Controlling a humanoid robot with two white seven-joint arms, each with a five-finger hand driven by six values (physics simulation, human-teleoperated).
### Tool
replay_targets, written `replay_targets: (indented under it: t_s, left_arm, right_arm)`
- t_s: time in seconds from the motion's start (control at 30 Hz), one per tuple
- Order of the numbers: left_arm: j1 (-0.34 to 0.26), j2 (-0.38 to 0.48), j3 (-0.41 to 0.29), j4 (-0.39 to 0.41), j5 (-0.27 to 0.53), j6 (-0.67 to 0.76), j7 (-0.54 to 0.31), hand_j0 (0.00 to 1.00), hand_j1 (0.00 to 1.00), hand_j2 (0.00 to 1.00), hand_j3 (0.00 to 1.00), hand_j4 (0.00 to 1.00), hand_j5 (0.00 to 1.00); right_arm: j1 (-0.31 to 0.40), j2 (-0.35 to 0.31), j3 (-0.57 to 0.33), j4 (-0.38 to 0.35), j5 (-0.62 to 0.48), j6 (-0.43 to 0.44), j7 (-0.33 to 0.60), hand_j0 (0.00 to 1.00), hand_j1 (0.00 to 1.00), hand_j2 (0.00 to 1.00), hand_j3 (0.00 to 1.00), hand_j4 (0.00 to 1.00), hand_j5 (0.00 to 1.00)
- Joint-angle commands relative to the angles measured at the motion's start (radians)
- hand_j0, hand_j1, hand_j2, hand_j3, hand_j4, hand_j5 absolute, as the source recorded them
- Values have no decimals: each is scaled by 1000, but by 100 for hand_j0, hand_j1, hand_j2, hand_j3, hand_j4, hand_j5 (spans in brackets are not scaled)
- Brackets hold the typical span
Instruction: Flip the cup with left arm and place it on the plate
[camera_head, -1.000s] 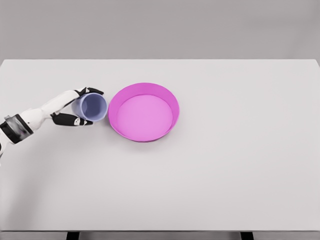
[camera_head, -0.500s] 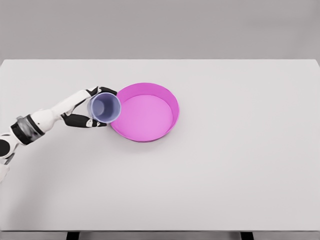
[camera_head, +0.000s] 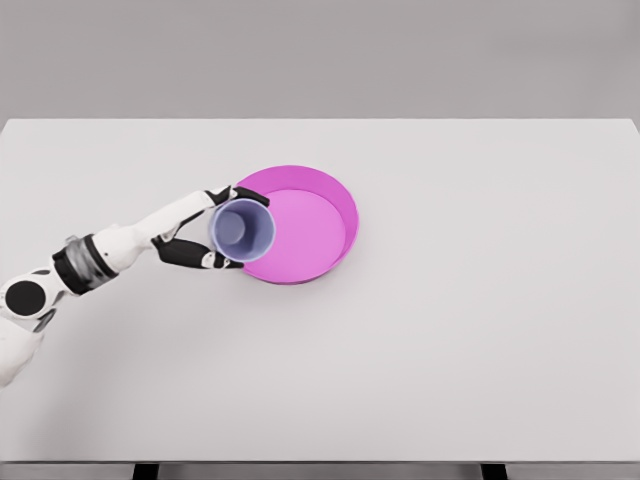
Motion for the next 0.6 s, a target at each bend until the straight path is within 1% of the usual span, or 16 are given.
replay_targets:
  t_s: [0.0,0.03,0.3,0.37,0.57]
  left_arm:
    - [0,0,-34,-2,13,1,0,74,74,74,74,74,74]
    - [-6,0,-35,-2,13,1,0,74,74,74,74,74,74]
    - [-58,-3,-133,10,13,1,-1,74,74,74,74,74,74]
    - [-60,-6,-135,10,13,1,-5,74,74,74,74,74,74]
    - [-106,-14,-178,55,10,1,-5,74,74,74,74,74,74]
  right_arm:
    - [0,0,1,0,0,0,0,100,100,100,100,100,100]
    - [0,0,0,0,0,0,0,100,100,100,100,100,100]
    - [0,0,0,0,0,0,0,100,100,100,100,100,100]
    - [0,0,0,0,0,0,0,100,100,100,100,100,100]
    - [0,0,1,0,0,0,0,100,100,100,100,100,100]
